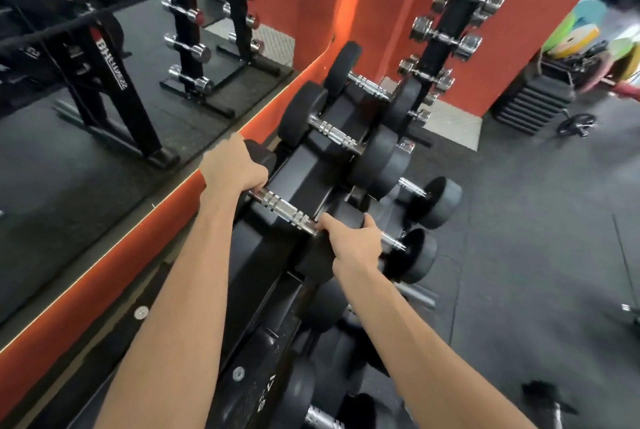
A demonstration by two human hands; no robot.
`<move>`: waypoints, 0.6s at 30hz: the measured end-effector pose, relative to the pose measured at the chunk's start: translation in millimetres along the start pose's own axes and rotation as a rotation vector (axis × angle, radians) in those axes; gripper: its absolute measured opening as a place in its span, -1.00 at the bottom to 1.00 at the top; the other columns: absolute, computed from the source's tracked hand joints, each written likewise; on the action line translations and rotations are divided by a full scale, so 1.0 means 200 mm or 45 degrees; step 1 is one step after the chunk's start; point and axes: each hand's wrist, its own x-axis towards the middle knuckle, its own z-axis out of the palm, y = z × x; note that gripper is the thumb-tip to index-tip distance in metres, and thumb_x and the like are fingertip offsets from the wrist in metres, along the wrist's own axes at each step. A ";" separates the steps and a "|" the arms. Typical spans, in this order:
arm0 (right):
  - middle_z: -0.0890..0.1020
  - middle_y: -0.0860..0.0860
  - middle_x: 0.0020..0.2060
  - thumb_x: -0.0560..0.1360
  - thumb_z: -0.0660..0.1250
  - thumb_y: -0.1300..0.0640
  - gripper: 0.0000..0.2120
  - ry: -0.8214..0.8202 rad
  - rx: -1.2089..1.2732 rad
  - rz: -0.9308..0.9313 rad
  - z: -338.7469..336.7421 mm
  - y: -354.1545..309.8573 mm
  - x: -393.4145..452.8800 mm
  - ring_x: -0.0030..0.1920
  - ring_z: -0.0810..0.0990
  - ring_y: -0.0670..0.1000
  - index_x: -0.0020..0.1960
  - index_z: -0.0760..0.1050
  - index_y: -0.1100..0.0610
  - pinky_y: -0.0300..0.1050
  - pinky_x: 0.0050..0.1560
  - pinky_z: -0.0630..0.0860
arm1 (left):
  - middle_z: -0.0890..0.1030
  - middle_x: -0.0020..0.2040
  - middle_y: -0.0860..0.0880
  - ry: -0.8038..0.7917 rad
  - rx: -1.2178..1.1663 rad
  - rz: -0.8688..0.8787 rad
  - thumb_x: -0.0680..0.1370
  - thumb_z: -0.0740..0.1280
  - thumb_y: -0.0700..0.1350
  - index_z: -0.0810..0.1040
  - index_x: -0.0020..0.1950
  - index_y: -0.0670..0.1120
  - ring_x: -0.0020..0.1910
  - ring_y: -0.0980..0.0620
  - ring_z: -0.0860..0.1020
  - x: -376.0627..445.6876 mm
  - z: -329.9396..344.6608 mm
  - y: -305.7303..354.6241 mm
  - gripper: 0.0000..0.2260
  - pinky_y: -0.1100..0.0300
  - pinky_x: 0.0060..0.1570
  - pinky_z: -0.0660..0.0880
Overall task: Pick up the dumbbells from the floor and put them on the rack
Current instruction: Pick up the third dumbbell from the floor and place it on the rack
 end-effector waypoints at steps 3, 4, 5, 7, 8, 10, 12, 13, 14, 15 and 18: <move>0.62 -0.02 0.15 -0.03 0.55 -0.04 0.22 -0.067 -0.012 0.014 -0.01 0.02 0.02 0.10 0.66 0.14 0.61 0.21 -0.07 0.13 0.09 0.66 | 0.46 0.35 -0.18 0.075 -0.027 0.000 0.34 0.45 -0.16 0.34 0.46 -0.11 0.31 -0.28 0.47 -0.02 0.04 -0.01 -0.31 -0.05 0.22 0.43; 0.63 0.01 0.18 -0.04 0.57 -0.04 0.25 -0.100 -0.009 0.014 -0.02 0.01 0.02 0.12 0.65 0.15 0.61 0.19 -0.06 0.13 0.09 0.66 | 0.43 0.37 -0.19 0.112 -0.019 0.011 0.38 0.44 -0.13 0.32 0.49 -0.11 0.32 -0.29 0.45 -0.04 0.07 -0.01 -0.31 -0.08 0.25 0.40; 0.63 0.03 0.21 -0.07 0.58 -0.03 0.28 -0.133 -0.012 0.023 -0.03 0.00 0.03 0.14 0.65 0.15 0.61 0.19 -0.05 0.13 0.10 0.66 | 0.41 0.39 -0.22 0.154 0.008 0.025 0.40 0.45 -0.09 0.29 0.51 -0.12 0.33 -0.31 0.42 -0.06 0.10 0.00 -0.29 -0.11 0.28 0.38; 0.59 0.02 0.29 -0.01 0.64 -0.03 0.22 -0.203 0.012 0.046 -0.08 -0.04 0.02 0.23 0.60 0.14 0.60 0.24 0.01 0.12 0.20 0.61 | 0.35 0.43 -0.29 0.218 0.075 0.034 0.41 0.48 0.00 0.25 0.55 -0.14 0.36 -0.36 0.36 -0.11 0.14 0.02 -0.22 -0.14 0.34 0.29; 0.56 0.01 0.33 0.12 0.65 -0.01 0.10 -0.233 0.032 0.050 -0.12 -0.07 0.02 0.26 0.57 0.13 0.59 0.28 0.04 0.10 0.26 0.57 | 0.31 0.47 -0.31 0.234 0.087 0.023 0.42 0.49 0.03 0.24 0.57 -0.13 0.40 -0.37 0.30 -0.14 0.15 0.03 -0.21 -0.16 0.38 0.23; 0.60 0.00 0.25 0.33 0.60 0.05 -0.21 -0.280 0.080 0.068 -0.22 -0.10 0.04 0.15 0.59 0.07 0.51 0.40 0.06 0.09 0.25 0.57 | 0.22 0.53 -0.33 0.231 0.077 -0.008 0.44 0.46 0.05 0.30 0.56 -0.08 0.48 -0.40 0.17 -0.19 0.17 0.08 -0.27 -0.19 0.47 0.10; 0.67 -0.02 0.03 0.44 0.52 0.14 -0.50 -0.328 0.178 0.067 -0.33 -0.14 0.08 -0.06 0.62 0.01 0.36 0.52 0.07 0.05 0.10 0.65 | 0.27 0.51 -0.33 0.212 0.020 0.046 0.45 0.41 0.08 0.41 0.49 -0.05 0.49 -0.38 0.18 -0.26 0.17 0.19 -0.37 -0.19 0.48 0.11; 0.68 -0.02 -0.05 0.50 0.46 0.19 -0.61 -0.350 0.250 0.056 -0.41 -0.17 0.10 -0.12 0.62 0.01 0.31 0.53 0.09 -0.03 -0.02 0.64 | 0.34 0.46 -0.31 0.202 -0.054 0.114 0.44 0.41 0.07 0.46 0.46 -0.05 0.45 -0.35 0.26 -0.31 0.18 0.28 -0.40 -0.18 0.45 0.19; 0.68 -0.01 -0.11 0.55 0.40 0.24 -0.69 -0.356 0.325 0.040 -0.50 -0.20 0.11 -0.17 0.61 0.01 0.28 0.52 0.10 -0.12 -0.13 0.62 | 0.40 0.43 -0.27 0.175 -0.150 0.189 0.45 0.42 0.04 0.49 0.44 -0.04 0.40 -0.31 0.34 -0.37 0.19 0.37 -0.44 -0.16 0.40 0.28; 0.67 -0.02 -0.15 0.58 0.36 0.26 -0.73 -0.347 0.390 0.015 -0.60 -0.24 0.12 -0.19 0.61 0.01 0.27 0.51 0.12 -0.18 -0.20 0.59 | 0.45 0.39 -0.23 0.139 -0.234 0.270 0.45 0.44 -0.01 0.51 0.42 -0.04 0.37 -0.26 0.40 -0.43 0.21 0.48 -0.47 -0.13 0.35 0.36; 0.67 -0.02 -0.16 0.60 0.32 0.25 -0.76 -0.266 0.456 -0.086 -0.95 -0.31 0.17 -0.20 0.64 0.02 0.26 0.55 0.15 -0.21 -0.22 0.59 | 0.57 0.30 -0.13 0.064 -0.369 0.502 0.47 0.44 -0.10 0.57 0.36 -0.04 0.29 -0.13 0.52 -0.66 0.31 0.83 -0.56 0.03 0.24 0.44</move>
